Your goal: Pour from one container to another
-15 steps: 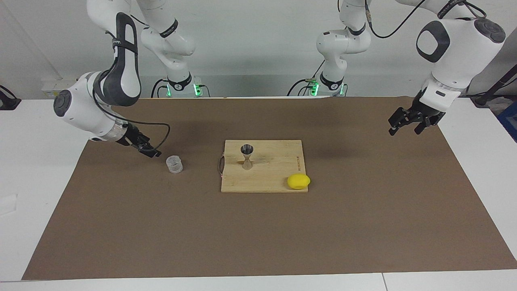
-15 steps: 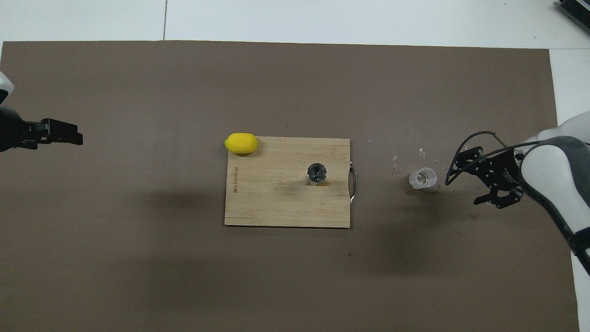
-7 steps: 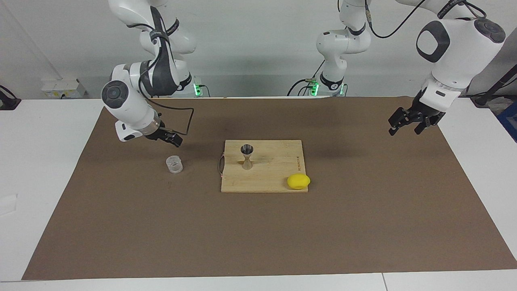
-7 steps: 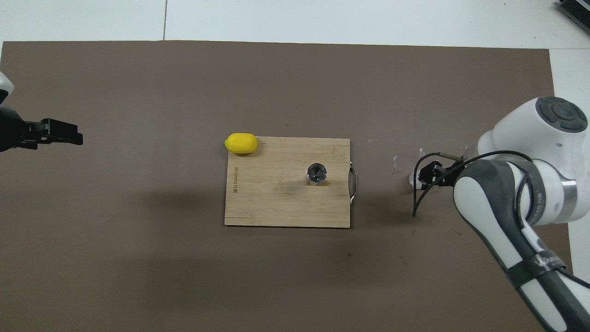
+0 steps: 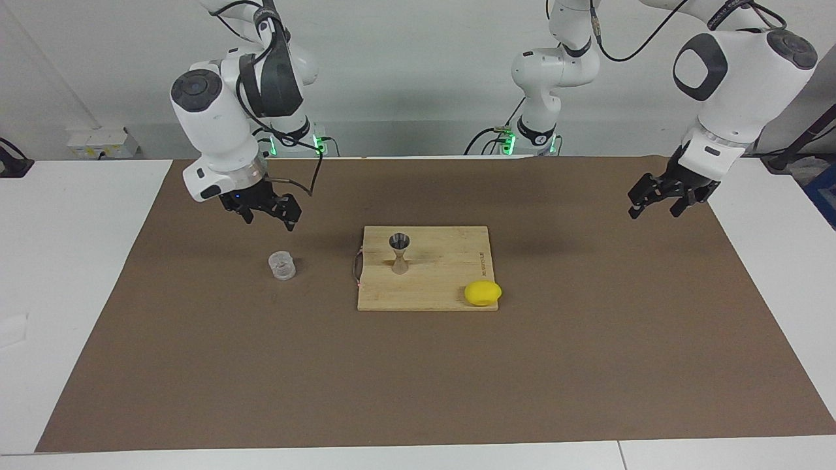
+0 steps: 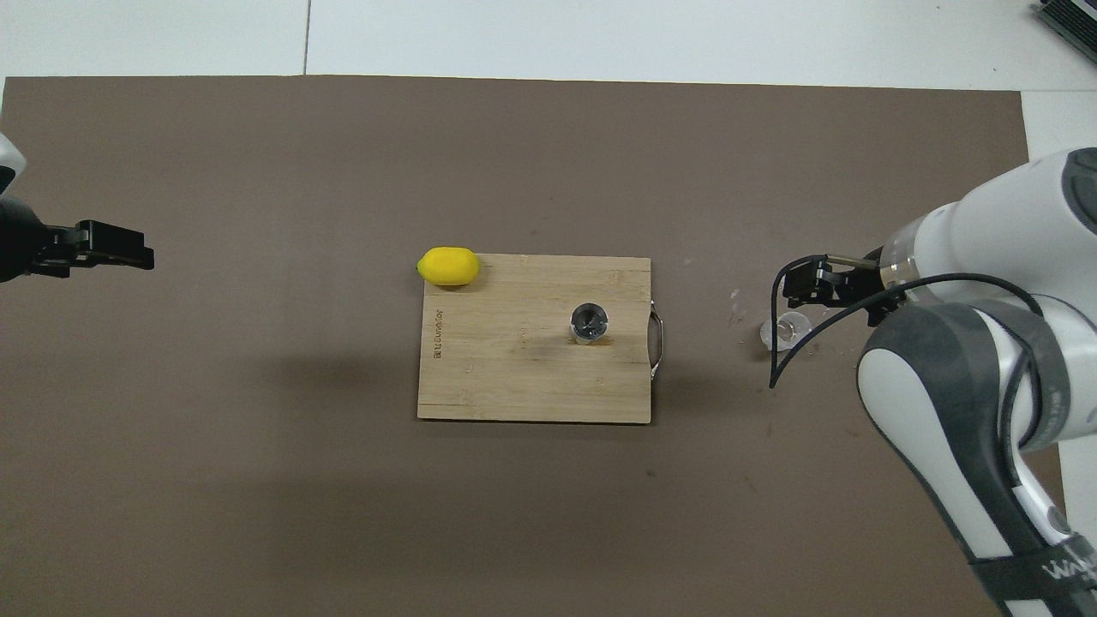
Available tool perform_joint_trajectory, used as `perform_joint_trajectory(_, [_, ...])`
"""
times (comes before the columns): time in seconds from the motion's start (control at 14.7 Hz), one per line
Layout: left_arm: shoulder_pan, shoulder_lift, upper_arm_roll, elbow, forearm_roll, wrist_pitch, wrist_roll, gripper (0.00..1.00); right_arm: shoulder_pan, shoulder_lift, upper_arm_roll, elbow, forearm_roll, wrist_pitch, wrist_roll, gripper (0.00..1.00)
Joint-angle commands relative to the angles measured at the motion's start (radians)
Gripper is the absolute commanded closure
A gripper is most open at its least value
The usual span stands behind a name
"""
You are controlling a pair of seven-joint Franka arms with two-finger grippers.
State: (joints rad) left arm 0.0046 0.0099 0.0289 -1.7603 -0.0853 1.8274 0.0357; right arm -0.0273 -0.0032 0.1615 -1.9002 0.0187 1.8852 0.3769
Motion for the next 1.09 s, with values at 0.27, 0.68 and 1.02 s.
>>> perform_joint_trajectory(0.27, [-0.011,-0.015,0.009,-0.014,-0.002,0.001,-0.003,0.0,-0.016,0.012,0.004,0.164,-0.026,-0.04,-0.069,0.01])
perform_joint_trajectory(0.68, [-0.011,-0.015,0.009,-0.014,-0.002,0.001,-0.004,0.0,-0.019,0.042,0.007,0.286,-0.076,-0.19,-0.098,0.01])
perform_joint_trajectory(1.02, [-0.011,-0.015,0.008,-0.014,-0.002,0.001,-0.004,0.0,-0.042,0.009,0.004,0.265,-0.005,-0.268,-0.133,0.01])
